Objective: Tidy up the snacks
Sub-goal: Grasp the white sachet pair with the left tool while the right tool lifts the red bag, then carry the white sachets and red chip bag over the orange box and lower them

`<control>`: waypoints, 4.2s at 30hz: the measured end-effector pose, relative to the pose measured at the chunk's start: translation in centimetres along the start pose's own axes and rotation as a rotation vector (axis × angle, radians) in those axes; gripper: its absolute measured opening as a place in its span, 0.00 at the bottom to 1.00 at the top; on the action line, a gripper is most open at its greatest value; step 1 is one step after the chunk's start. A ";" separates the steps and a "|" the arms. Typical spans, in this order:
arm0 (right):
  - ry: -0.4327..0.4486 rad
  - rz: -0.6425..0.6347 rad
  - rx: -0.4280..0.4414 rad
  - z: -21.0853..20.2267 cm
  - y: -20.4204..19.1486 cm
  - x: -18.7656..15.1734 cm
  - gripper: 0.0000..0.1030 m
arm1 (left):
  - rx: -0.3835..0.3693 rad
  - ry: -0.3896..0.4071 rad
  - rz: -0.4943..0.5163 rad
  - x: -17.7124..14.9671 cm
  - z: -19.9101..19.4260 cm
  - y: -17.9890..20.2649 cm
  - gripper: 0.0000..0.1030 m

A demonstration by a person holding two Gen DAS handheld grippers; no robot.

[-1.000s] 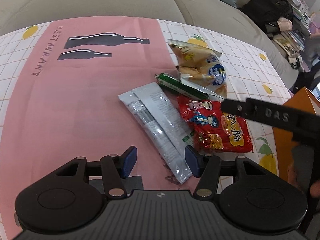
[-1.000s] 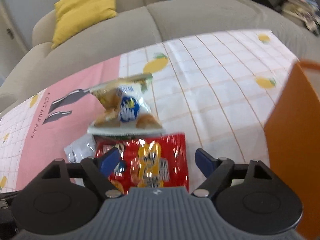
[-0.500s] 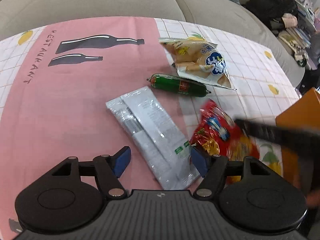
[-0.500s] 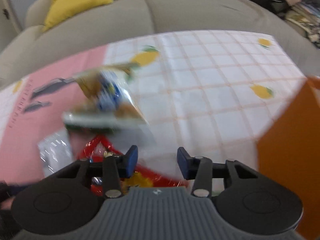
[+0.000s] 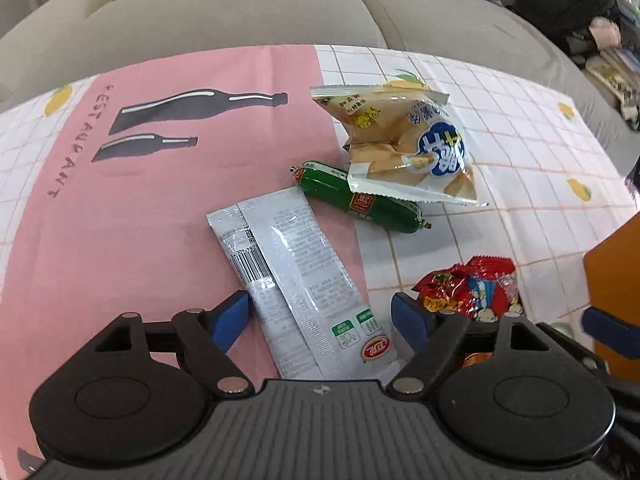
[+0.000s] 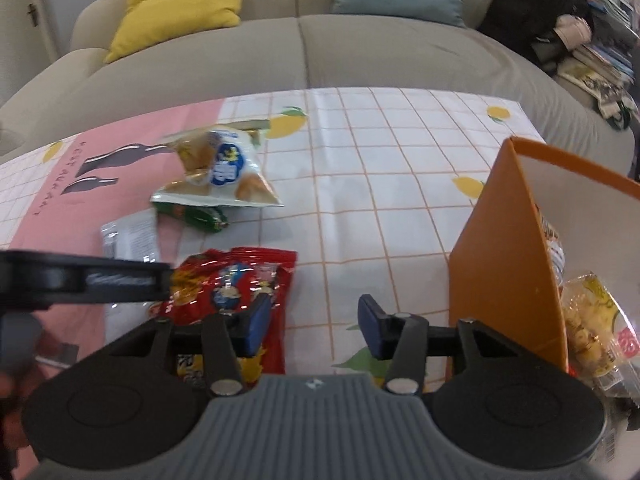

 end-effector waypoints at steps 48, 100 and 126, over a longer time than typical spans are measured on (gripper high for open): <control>-0.117 -0.012 0.066 2.2 -3.7 -2.1 0.73 | 0.020 0.046 -0.117 -5.0 -3.9 -6.0 0.53; -0.090 0.193 -0.030 -13.4 25.1 -3.9 0.69 | -0.542 -0.056 0.309 -4.1 -13.9 24.0 0.52; -0.278 -0.113 -0.119 -6.1 26.9 -5.7 0.71 | -0.368 -0.303 0.435 -6.1 -3.0 32.9 0.54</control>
Point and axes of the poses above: each gripper's, at about its wrist camera, not at the fingertips, and z roughly the way its jaws point, y to its right, x to its top, the point moved 3 cm from there along z, roughly the way its jaws point, and after that the axes turned 8 degrees about -z, right-handed, at the moved point
